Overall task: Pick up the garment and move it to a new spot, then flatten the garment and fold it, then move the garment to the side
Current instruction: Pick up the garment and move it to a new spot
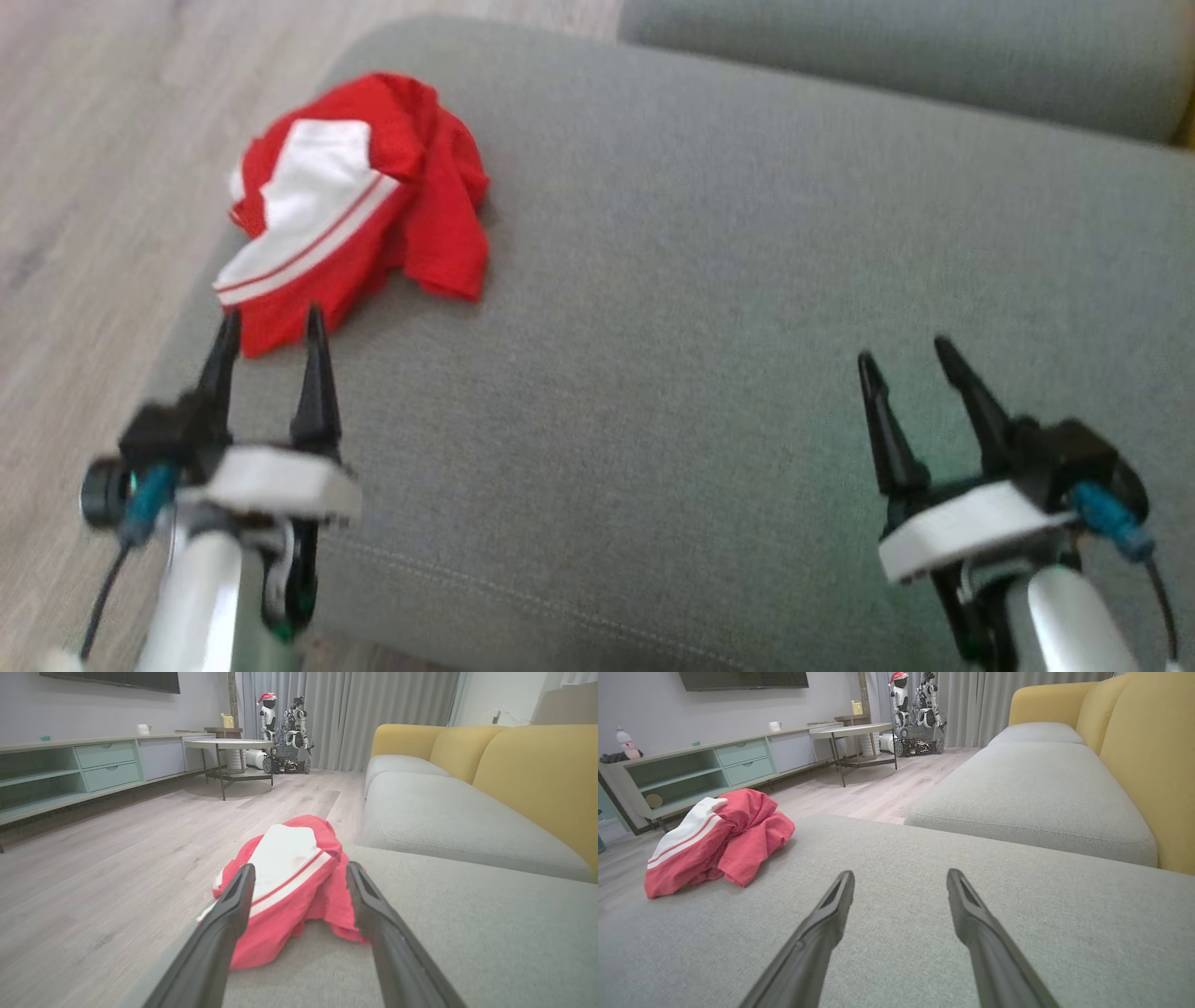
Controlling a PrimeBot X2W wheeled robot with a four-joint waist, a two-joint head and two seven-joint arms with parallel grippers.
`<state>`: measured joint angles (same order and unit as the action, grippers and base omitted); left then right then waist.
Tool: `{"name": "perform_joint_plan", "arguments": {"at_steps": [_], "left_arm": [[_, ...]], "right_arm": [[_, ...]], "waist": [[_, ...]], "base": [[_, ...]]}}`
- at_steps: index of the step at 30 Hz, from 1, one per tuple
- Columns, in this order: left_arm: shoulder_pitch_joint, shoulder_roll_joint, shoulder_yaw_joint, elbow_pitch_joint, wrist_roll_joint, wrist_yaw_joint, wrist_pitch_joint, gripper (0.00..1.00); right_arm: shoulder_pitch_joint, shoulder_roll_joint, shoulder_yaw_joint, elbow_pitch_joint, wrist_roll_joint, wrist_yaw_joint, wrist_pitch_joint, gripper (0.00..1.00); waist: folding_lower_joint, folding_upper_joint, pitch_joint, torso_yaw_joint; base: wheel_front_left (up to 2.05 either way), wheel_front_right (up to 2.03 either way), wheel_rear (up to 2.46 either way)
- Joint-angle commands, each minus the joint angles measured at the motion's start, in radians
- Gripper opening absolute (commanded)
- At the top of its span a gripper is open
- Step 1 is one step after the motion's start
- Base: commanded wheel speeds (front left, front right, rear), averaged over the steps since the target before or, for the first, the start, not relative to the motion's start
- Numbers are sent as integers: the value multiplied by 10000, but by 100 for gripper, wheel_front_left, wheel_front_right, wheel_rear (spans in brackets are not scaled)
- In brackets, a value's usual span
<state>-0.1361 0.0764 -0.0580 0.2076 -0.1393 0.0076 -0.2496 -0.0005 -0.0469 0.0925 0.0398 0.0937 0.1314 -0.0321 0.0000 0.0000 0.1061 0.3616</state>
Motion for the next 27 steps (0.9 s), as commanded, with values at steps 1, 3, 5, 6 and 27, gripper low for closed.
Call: {"name": "perform_joint_plan", "arguments": {"at_steps": [1,3,5,6,27], "left_arm": [[-845,41,321,-155,-3,-37,-122,100],[-1086,23,348,-91,-11,-49,-122,100],[-1571,-2,411,75,-3,-78,-122,100],[-1812,-9,469,155,-7,-90,-122,100],[-5771,1259,1688,5121,228,-428,-122,83]], "right_arm": [[-689,-112,247,-544,-124,-7,95,100],[-794,-166,255,-627,-153,-7,158,100],[-995,-281,273,-780,-188,-7,272,100],[-1090,-334,295,-863,-199,-7,333,100],[-2149,-731,607,-1137,-119,-7,422,100]], "waist": [[0,0,754,-296],[0,0,979,-364],[0,0,1410,-499],[0,0,1644,-577],[0,0,3567,-1527]], "base": [[0,0,0],[0,0,0],[0,0,0],[0,0,0],[0,0,0]]}}
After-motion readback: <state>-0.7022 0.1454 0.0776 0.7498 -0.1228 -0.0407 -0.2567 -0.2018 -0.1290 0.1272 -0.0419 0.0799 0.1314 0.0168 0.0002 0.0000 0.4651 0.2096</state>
